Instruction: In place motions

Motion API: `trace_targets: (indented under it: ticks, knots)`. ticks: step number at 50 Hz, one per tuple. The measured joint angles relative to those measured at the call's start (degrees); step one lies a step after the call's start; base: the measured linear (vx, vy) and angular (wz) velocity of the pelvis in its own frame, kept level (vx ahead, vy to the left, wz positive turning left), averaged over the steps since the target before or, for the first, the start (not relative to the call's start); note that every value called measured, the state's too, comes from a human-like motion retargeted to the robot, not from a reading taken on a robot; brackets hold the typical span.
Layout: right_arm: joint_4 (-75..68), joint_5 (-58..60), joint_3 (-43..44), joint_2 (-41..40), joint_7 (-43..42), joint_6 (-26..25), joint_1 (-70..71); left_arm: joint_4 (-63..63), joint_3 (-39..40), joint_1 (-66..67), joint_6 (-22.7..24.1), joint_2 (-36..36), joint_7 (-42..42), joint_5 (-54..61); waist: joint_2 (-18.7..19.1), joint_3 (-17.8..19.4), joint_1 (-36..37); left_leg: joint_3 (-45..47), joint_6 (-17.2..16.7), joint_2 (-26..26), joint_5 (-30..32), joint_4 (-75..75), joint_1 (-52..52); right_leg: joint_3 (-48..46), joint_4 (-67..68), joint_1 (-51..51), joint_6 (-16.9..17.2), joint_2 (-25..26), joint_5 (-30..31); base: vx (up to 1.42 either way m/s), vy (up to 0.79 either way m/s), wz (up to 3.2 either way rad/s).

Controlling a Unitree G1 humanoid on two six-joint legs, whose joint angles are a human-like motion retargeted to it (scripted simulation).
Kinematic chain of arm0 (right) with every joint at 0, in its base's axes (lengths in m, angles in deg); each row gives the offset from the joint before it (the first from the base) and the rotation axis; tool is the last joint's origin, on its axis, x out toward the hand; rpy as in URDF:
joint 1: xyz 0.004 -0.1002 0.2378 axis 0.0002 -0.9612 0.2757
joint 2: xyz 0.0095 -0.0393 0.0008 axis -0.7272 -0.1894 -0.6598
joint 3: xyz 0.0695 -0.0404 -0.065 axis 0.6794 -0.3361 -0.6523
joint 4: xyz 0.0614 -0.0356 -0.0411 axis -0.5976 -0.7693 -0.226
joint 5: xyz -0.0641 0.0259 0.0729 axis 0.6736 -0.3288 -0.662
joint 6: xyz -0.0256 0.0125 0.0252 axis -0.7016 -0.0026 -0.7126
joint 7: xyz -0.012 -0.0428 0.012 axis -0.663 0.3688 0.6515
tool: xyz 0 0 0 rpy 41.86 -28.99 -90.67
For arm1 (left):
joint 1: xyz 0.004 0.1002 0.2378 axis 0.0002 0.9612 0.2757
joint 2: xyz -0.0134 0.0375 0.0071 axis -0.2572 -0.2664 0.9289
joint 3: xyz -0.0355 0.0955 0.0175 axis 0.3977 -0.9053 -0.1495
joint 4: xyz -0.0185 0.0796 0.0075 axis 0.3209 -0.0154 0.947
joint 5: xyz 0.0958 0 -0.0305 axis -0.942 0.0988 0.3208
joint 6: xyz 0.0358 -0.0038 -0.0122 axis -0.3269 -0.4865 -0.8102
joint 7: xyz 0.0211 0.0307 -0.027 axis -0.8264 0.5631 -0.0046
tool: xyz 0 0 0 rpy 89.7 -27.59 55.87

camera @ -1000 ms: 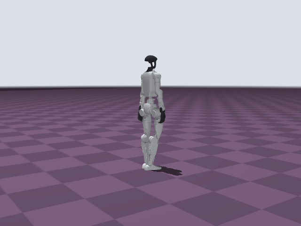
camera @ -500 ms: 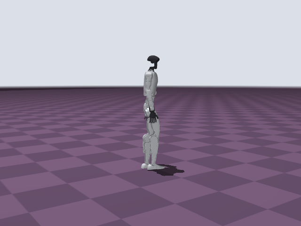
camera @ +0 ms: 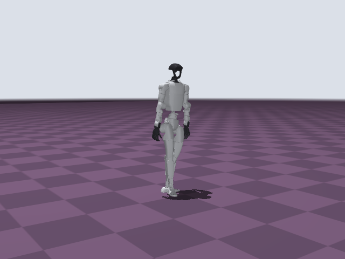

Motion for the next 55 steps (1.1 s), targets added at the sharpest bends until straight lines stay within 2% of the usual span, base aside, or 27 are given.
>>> trace_targets:
  ticks: [3,7,10,12,14,17,20,23,25,27,28,31,35,38,40,42,43,44,47,49,53,55]
  knots:
    - [2.9,1.2,-1.0,-1.0,0.3,0.5,0.4,-1.0,-1.2,-1.2,0.2,0.9,0.5,-0.2,0.7,-0.2,-0.1,2.5,-0.5,0.4,0.1,-0.6,-0.1,3.3,4.7,-3.1,1.2,-0.4,0.9,-0.29,0.05,-0.91]
    - [5.4,2.6,-2.5,-1.7,-0.2,1.1,1.6,-3.3,-3.1,-2.3,0.5,1.7,2.0,-0.1,1.7,0.1,-2.3,4.2,-1.0,0.7,0.0,-0.9,0.1,16.0,8.8,-6.4,2.4,1.9,3.4,-0.29,0.05,-0.47]
    - [6.3,3.3,-3.1,-2.0,-0.1,1.4,1.9,-5.0,-3.9,-2.8,0.8,1.7,2.7,-1.2,2.8,0.3,-4.7,5.0,-1.8,1.9,-0.1,-0.4,0.6,24.3,9.2,-6.3,4.3,3.7,1.9,-0.23,0.02,0.06]
    - [6.2,2.8,-2.9,-1.9,0.2,1.5,1.8,-5.8,-3.9,-2.9,1.0,1.5,2.8,-2.2,3.5,0.3,-6.8,4.5,-2.4,2.9,-0.1,0.1,1.0,24.0,8.1,-5.0,3.9,4.2,-1.3,-0.19,-0.02,0.62]
    - [5.1,1.7,-2.3,-1.7,0.8,1.3,1.3,-6.4,-3.3,-2.7,1.2,1.3,2.3,-3.6,3.8,-0.4,-8.1,3.8,-3.0,4.2,-0.3,1.4,1.7,19.6,6.5,-3.3,2.9,3.2,-2.9,-0.08,-0.05,0.64]
    - [2.1,-0.1,-0.1,-0.8,2.1,-0.1,0.7,-6.5,-2.6,-1.9,1.2,1.8,1.0,-4.4,2.2,-2.7,-5.4,3.8,-2.8,5.0,0.4,4.7,2.5,21.4,6.9,-2.7,3.7,2.3,-4.5,-0.05,-0.07,0.2]
    - [0.0,-0.9,1.7,0.1,2.7,-1.4,0.1,-6.3,-2.8,-0.4,1.8,2.4,0.1,-0.9,-2.3,-4.8,-1.8,3.7,0.6,5.4,3.7,11.1,2.7,21.8,7.1,-1.6,3.7,-1.3,-5.1,-0.05,-0.11,-0.04]
    - [0.7,1.4,1.3,0.4,2.1,-1.6,1.5,-5.6,-0.8,0.2,1.6,1.5,1.2,1.8,-8.4,-4.7,-0.9,-1.7,8.8,8.3,5.5,28.2,-2.7,25.6,8.2,-1.0,4.3,-6.2,-6.3,-0.16,-0.09,-0.25]
    - [2.1,3.5,0.7,0.8,1.8,-1.0,2.5,-4.5,0.7,0.2,1.3,1.0,0.7,2.5,-9.8,-3.9,-0.8,-7.6,13.6,12.2,3.9,41.1,-8.3,26.4,8.3,-0.4,4.2,-7.1,-6.4,-0.18,-0.06,-0.33]
    - [3.6,4.8,-0.5,1.5,2.2,-0.4,3.5,-3.1,1.6,0.5,1.4,0.9,-0.7,3.1,-9.6,-2.9,-0.8,-15.7,11.8,12.8,2.0,47.5,-12.6,26.9,8.1,0.3,3.8,-6.3,-6.3,-0.16,-0.02,-0.5]
    - [4.4,5.4,-1.1,1.9,2.5,-0.2,3.9,-2.4,2.0,0.8,1.4,1.0,-1.4,3.3,-9.6,-2.2,0.0,-19.7,10.7,11.4,1.3,49.2,-14.4,28.0,8.0,0.6,3.7,-5.9,-6.0,-0.14,0.02,-0.88]
    - [6.4,7.1,-1.7,2.6,2.8,0.3,5.5,-0.4,2.8,1.5,1.3,1.7,-2.1,3.4,-10.2,-1.0,1.3,-23.5,8.9,8.0,-3.1,49.8,-16.5,30.6,7.7,1.0,3.4,-5.7,-5.2,-0.14,0.04,-0.96]
    - [8.0,6.7,-1.7,2.5,3.0,0.6,6.4,0.7,2.9,3.4,1.2,2.8,-2.0,2.2,-9.9,-0.6,3.0,-28.4,5.3,1.1,-5.8,40.9,-17.0,34.1,6.8,1.3,3.2,-4.7,-4.1,-0.05,0.02,-1.03]
    - [8.3,5.1,-1.5,1.9,3.5,0.8,6.4,0.4,3.9,5.2,1.4,4.1,-3.7,1.5,-7.1,0.1,4.6,-33.7,1.7,-2.9,-3.7,25.3,-14.1,36.2,5.4,2.3,2.8,-0.8,-3.1,0.05,-0.02,-1.18]
    - [7.8,3.7,-1.4,1.3,3.8,0.8,6.4,-0.3,5.7,6.3,2.0,5.3,-5.5,1.9,-4.9,0.8,5.5,-32.6,4.7,-3.2,5.3,13.9,-11.0,37.4,4.2,3.6,2.4,2.4,-2.4,0.15,-0.06,-1.02]
    - [6.5,2.7,-1.6,0.8,4.0,0.2,6.3,-0.6,7.6,7.7,2.6,6.2,-5.7,2.8,-1.9,-1.2,2.4,-36.9,3.9,-4.0,3.0,11.6,-10.9,35.8,2.7,3.3,2.7,4.1,-1.9,0.22,-0.06,-0.13]
    - [5.8,2.5,-1.9,0.3,3.9,-0.4,6.3,-0.4,8.8,8.0,2.5,6.5,-5.1,3.3,-0.6,-2.4,0.8,-34.1,2.1,-1.2,4.1,11.4,-11.8,35.2,2.1,2.5,2.9,4.6,-1.6,0.13,-0.09,-0.16]
    - [5.2,1.8,-1.9,-0.6,2.9,-0.8,6.1,-0.3,9.6,7.8,2.0,6.6,-4.5,3.6,-0.1,-2.9,-0.1,-32.8,1.7,-0.4,4.8,10.5,-12.0,35.3,1.9,2.1,3.0,4.8,-1.4,0.04,-0.1,-0.37]
    - [3.6,-1.4,-0.9,-1.9,-0.1,-0.5,5.5,-0.7,9.4,6.7,1.3,6.0,-3.8,4.3,-0.2,-1.5,-1.5,-32.7,2.7,-1.3,5.3,8.3,-10.3,35.4,2.0,2.6,3.0,4.8,-1.3,-0.02,-0.04,-0.04]
    - [1.4,-3.8,-1.4,-1.1,0.4,0.1,5.2,-2.0,7.6,5.9,1.3,4.9,-3.5,4.2,-0.9,-0.9,0.1,-31.3,3.1,-2.1,5.2,7.0,-8.7,36.2,2.4,3.2,3.1,4.7,-1.4,0.06,-0.09,-0.44]
    - [-1.4,0.9,-1.3,-0.8,-0.1,-1.1,3.5,-4.6,5.7,5.4,0.5,3.8,-2.4,3.0,-1.1,-3.4,1.8,-30.4,3.1,-2.5,4.5,6.8,-9.3,37.2,2.9,1.9,3.5,4.4,-1.7,0.17,-0.12,-0.21]
    - [-2.1,2.0,-1.2,-0.4,-1.1,-0.8,3.1,-6.2,4.7,5.0,0.7,3.6,-1.8,3.5,-1.1,-3.4,1.8,-31.0,3.1,-2.4,4.3,7.3,-9.9,36.7,2.8,1.9,3.7,4.3,-1.6,0.05,-0.1,0.16]
